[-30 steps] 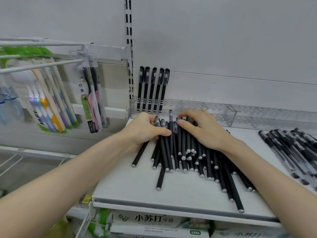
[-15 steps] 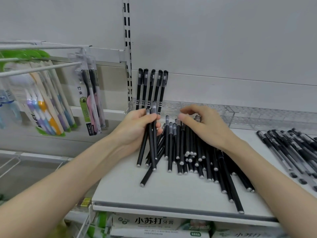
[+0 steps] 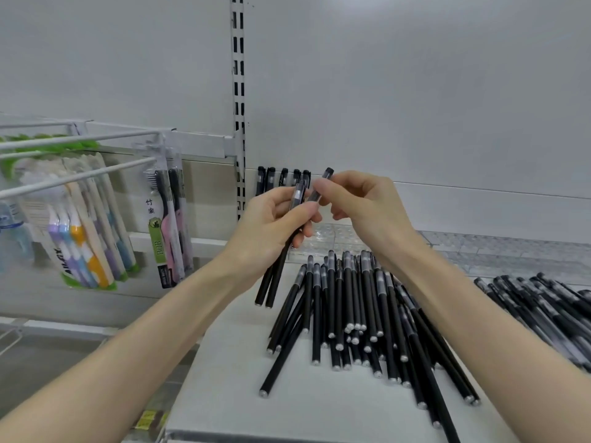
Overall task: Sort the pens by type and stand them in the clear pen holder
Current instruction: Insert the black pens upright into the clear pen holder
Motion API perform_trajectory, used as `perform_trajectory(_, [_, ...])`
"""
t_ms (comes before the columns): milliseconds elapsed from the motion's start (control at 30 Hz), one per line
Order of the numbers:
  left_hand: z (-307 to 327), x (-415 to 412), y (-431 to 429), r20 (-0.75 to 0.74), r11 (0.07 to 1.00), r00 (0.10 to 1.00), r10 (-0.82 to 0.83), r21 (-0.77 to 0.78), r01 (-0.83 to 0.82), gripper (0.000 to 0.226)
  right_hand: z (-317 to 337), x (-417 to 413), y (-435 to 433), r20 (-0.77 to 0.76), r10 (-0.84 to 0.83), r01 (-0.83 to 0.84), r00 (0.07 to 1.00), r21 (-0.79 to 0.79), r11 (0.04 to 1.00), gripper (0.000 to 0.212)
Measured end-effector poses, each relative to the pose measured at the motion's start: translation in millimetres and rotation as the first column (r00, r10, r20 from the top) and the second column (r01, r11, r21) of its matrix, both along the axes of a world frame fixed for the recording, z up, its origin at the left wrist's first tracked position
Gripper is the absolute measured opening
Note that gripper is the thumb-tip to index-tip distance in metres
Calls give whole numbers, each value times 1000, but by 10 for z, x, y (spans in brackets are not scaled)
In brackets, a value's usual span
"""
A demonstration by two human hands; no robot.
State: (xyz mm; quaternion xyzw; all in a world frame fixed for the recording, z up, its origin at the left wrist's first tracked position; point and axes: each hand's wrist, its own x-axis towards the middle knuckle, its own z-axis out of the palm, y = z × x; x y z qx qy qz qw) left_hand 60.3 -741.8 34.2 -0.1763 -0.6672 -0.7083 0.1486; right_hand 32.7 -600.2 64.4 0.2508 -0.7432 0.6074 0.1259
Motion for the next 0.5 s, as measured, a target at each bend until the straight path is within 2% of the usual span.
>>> perform_trajectory(133, [-57, -60, -78, 29, 1000, 999, 28, 1, -28, 14, -39, -69, -57, -15, -49, 48, 999, -35, 998, 16])
perform_trajectory(267, [-78, -122, -219, 66, 985, 986, 155, 63, -159, 19, 87, -196, 22, 26, -97, 100, 995, -253, 962, 13])
perform_trajectory(367, [-59, -179, -309, 52, 962, 963, 265, 58, -268, 23, 112, -309, 50, -36, -183, 170, 983, -225, 960, 10])
perform_trajectory(500, [-62, -263, -320, 108, 967, 962, 252, 20, -256, 27, 54, -496, 8, -190, -273, 254, 943, -118, 960, 11])
